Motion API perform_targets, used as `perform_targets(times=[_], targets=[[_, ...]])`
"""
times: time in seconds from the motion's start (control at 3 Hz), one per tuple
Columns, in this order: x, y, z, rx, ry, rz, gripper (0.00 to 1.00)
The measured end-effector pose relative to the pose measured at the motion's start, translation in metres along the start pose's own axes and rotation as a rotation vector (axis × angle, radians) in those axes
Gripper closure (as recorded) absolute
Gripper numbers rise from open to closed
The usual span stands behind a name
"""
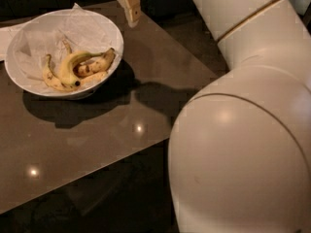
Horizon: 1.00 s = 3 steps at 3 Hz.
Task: Pick banana from white bowl
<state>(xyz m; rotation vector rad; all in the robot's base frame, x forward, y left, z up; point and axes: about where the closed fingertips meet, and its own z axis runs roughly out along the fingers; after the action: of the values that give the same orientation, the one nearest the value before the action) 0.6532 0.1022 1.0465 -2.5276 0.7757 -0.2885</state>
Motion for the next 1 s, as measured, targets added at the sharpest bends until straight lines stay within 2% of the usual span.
perform_targets(times=[0.33,1.0], targets=[[0.002,-0.008,0.0,0.027,0.006,0.001,0.0],[-0.002,-0.023,0.018,0.017,-0.009,-0.038,0.0]])
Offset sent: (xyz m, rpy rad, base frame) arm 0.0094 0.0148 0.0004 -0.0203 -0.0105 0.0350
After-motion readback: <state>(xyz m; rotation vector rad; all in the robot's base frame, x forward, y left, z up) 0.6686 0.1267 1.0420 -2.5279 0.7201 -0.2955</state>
